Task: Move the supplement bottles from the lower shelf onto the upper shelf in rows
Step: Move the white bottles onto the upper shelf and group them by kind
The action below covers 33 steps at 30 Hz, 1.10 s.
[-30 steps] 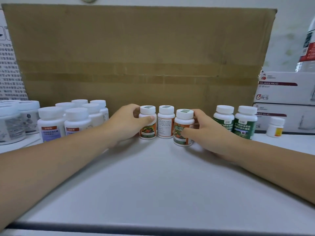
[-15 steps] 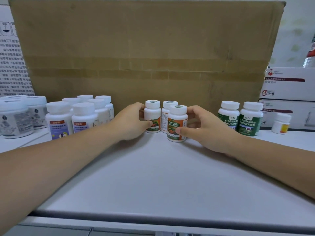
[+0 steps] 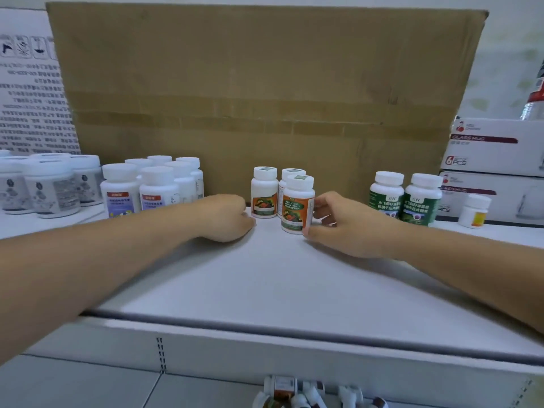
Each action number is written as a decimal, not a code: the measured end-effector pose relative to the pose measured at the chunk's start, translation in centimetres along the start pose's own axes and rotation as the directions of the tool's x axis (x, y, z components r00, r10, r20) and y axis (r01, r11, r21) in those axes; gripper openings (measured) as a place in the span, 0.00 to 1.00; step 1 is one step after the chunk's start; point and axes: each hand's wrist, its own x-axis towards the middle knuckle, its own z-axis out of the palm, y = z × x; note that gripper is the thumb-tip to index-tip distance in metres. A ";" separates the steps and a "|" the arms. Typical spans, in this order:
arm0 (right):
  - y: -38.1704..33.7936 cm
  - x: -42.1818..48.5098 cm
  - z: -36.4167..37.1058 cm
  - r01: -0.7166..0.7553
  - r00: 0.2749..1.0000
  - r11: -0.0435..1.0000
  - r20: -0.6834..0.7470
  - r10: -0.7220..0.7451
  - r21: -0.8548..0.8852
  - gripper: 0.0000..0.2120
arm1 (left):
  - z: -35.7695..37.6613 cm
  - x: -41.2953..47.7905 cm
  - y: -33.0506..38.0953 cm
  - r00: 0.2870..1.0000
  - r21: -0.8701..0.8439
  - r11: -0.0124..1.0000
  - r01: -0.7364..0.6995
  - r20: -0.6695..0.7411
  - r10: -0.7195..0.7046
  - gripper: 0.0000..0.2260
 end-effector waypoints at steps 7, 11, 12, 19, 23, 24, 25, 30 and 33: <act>-3.0 -6.4 -2.7 0.010 0.997 0.951 0.071 0.012 -0.308 0.23 | -2.6 -7.8 -0.9 0.989 0.067 0.994 -0.082 0.129 0.073 0.19; -4.4 -10.9 -3.3 -0.025 0.999 0.962 0.036 0.036 -0.273 0.19 | -3.4 -12.3 -2.1 0.988 0.020 0.990 -0.141 0.071 0.139 0.21; -4.7 -12.0 -3.3 -0.032 0.999 0.961 0.026 0.041 -0.275 0.18 | -3.4 -13.3 -2.4 0.986 0.017 0.987 -0.161 0.048 0.160 0.20; -7.6 -20.8 -1.4 -0.090 0.992 0.956 -0.106 0.062 -0.281 0.15 | -3.2 -21.9 -4.6 0.923 0.009 0.940 -0.341 -0.189 0.336 0.15; -8.1 -25.6 1.1 -0.118 0.983 0.985 -0.156 0.098 -0.122 0.13 | -0.1 -25.3 -5.5 0.881 -0.054 0.905 -0.423 -0.259 0.396 0.10; -7.8 -26.5 2.2 -0.123 0.983 0.987 -0.150 0.107 -0.107 0.13 | 1.1 -25.9 -5.7 0.876 -0.048 0.898 -0.436 -0.252 0.412 0.13; -7.3 -27.2 3.5 -0.133 0.984 0.985 -0.133 0.118 -0.112 0.13 | 2.4 -26.2 -5.8 0.871 -0.040 0.891 -0.452 -0.237 0.431 0.17; -3.4 -27.9 10.8 -0.210 0.974 0.959 0.044 0.222 -0.192 0.17 | 10.0 -24.3 -6.4 0.917 -0.054 0.916 -0.397 -0.074 0.393 0.21; -0.6 -26.1 15.1 -0.280 0.948 0.948 0.111 0.298 -0.149 0.17 | 16.1 -21.2 -6.7 0.953 -0.188 0.935 -0.300 -0.019 0.302 0.14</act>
